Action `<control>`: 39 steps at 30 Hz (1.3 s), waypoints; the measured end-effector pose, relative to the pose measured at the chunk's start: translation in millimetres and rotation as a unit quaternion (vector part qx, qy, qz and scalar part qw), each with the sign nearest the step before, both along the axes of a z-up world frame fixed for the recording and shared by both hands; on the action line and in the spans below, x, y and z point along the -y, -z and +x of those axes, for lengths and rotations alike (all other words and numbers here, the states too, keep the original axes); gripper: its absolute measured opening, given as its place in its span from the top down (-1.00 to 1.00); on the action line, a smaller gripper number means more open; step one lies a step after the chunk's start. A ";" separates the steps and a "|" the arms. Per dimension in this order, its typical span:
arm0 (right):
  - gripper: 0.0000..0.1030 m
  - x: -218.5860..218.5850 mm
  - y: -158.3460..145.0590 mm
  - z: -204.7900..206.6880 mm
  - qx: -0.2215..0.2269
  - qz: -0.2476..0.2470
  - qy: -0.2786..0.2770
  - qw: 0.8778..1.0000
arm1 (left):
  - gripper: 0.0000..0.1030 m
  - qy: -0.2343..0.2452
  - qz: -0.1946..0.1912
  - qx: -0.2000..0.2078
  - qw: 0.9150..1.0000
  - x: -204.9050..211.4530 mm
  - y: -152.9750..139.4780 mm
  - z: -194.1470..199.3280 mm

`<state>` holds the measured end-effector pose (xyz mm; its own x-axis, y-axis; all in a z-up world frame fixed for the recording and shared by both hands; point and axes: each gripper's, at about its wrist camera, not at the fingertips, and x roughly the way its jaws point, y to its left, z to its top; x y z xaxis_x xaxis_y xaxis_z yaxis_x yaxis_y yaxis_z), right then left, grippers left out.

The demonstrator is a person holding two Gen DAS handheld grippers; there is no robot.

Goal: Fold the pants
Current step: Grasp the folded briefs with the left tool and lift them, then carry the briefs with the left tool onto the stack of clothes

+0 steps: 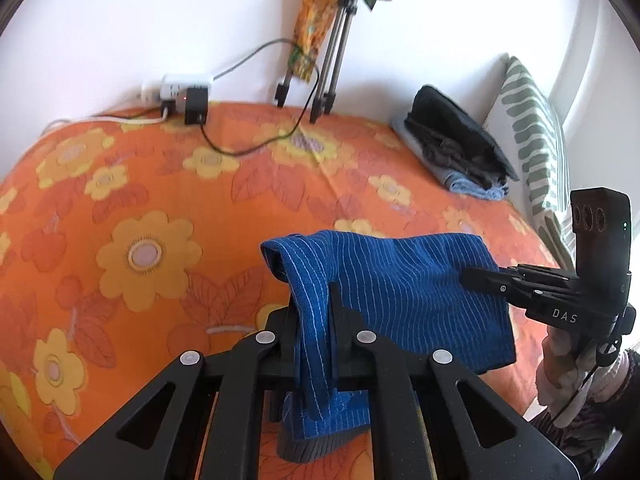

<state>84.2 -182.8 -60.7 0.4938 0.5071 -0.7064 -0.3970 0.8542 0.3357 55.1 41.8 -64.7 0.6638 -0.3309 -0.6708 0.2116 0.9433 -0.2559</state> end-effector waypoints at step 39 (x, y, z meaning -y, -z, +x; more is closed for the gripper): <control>0.81 193.5 -154.7 18.2 0.208 -0.012 0.191 0.959 | 0.85 0.113 -0.042 0.165 0.979 202.4 -135.3 105.0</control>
